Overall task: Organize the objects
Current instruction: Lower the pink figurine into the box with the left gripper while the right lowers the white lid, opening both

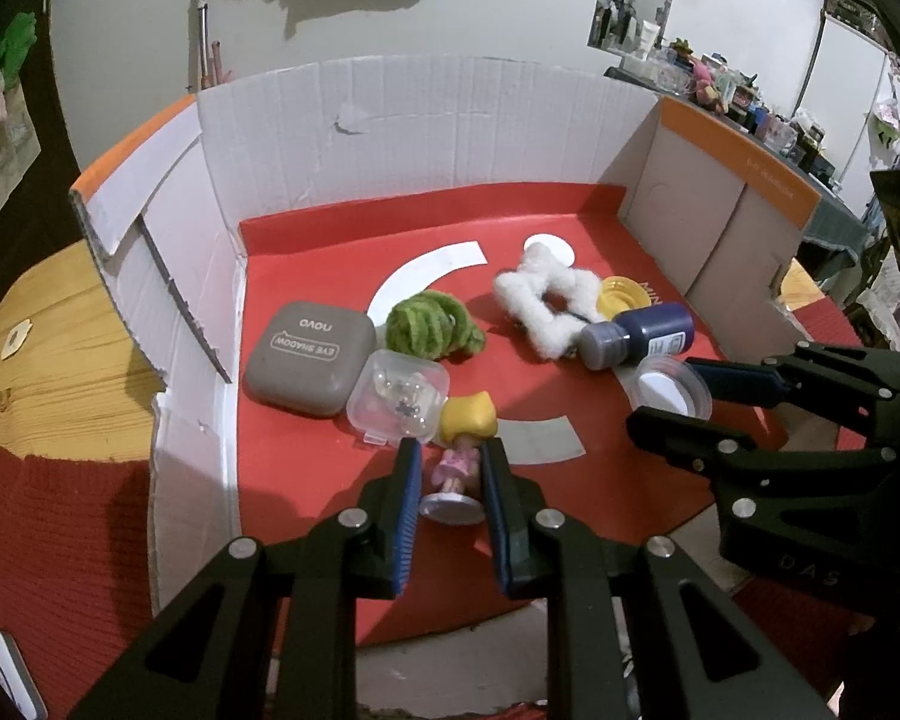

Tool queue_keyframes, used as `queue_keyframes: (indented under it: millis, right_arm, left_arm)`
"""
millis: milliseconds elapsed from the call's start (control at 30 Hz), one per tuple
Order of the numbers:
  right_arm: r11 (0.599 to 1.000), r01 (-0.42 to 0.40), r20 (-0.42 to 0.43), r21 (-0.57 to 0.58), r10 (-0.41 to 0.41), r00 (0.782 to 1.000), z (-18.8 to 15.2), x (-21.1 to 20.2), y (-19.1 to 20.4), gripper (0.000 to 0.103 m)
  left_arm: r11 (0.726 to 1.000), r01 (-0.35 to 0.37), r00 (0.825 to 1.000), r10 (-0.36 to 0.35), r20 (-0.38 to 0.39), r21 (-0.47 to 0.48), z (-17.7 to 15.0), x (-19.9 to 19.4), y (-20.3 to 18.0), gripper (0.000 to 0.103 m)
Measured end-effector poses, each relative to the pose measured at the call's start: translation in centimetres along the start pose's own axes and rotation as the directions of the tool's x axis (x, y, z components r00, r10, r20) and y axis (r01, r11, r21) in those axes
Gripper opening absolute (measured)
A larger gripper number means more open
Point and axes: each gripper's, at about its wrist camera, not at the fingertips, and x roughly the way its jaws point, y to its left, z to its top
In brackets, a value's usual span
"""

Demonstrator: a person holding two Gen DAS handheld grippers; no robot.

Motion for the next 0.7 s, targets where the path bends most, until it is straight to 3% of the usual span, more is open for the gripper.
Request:
queue_keyframes:
  millis: [167, 267, 333, 700]
  right_arm:
    - [1.0, 0.002, 0.0, -0.001, -0.002, 1.0, 0.2, 0.2, 0.1, 0.04]
    - [1.0, 0.001, 0.001, 0.0, -0.001, 1.0, 0.1, 0.2, 0.1, 0.041]
    - [1.0, 0.004, 0.003, 0.0, -0.004, 1.0, 0.1, 0.1, 0.0, 0.048]
    - [1.0, 0.004, 0.02, 0.001, -0.004, 1.0, 0.1, -0.4, 0.3, 0.054]
  left_arm:
    - [1.0, 0.004, 1.0, -0.004, 0.002, -0.002, 0.0, 0.0, 0.0, 0.024]
    - [1.0, 0.008, 1.0, -0.008, 0.004, -0.003, 0.1, 0.0, 0.0, 0.031]
    - [1.0, -0.012, 1.0, 0.012, 0.015, 0.001, 0.1, -0.3, -0.1, 0.041]
    - [1.0, -0.017, 0.999, 0.017, 0.032, -0.01, 0.0, -1.1, 0.1, 0.044]
